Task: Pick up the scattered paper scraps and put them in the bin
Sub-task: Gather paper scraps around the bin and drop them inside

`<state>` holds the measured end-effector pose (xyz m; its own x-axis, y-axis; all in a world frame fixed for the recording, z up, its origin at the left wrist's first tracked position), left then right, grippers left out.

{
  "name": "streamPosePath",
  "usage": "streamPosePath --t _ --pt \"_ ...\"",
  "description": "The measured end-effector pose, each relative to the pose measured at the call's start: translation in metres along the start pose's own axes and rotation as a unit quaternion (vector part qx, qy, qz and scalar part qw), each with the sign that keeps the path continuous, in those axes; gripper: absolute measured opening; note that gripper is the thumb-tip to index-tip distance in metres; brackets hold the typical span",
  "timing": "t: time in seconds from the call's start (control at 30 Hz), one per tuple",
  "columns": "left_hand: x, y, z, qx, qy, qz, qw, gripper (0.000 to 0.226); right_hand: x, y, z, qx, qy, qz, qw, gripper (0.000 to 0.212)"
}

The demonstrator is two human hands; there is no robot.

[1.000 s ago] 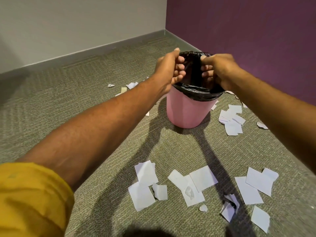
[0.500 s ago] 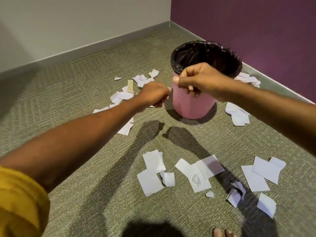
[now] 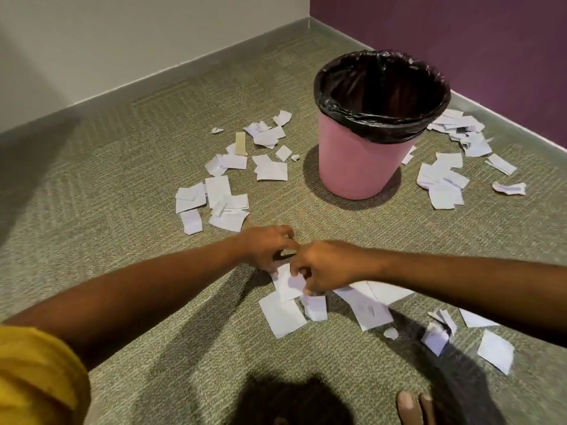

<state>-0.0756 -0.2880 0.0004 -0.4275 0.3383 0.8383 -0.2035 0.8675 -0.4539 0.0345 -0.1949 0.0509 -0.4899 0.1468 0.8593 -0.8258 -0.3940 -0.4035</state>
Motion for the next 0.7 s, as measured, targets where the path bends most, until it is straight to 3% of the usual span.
streamPosePath --t 0.13,0.37,0.7 --pt "-0.013 -0.001 -0.006 -0.038 0.035 -0.013 0.999 0.069 -0.036 0.001 0.016 0.067 -0.109 0.001 0.992 0.055" --pt "-0.014 0.005 -0.013 -0.040 0.047 -0.008 0.998 0.078 -0.070 -0.001 0.028 0.156 -0.235 -0.024 0.959 0.030" --pt "-0.021 0.013 -0.016 -0.038 0.071 -0.018 0.997 0.080 -0.076 -0.006 0.011 0.105 -0.182 -0.004 0.978 0.034"
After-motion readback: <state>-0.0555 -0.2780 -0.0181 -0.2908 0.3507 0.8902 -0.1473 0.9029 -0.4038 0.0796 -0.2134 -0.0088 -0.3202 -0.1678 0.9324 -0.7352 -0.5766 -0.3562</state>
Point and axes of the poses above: each hand's wrist, its own y-axis towards the middle knuckle, its own x-axis out of the back of the hand, z = x × y, the point moved 6 cm from there along y, towards the middle knuckle, and after that the axes turned 8 degrees about -y, right-handed, at the moved point
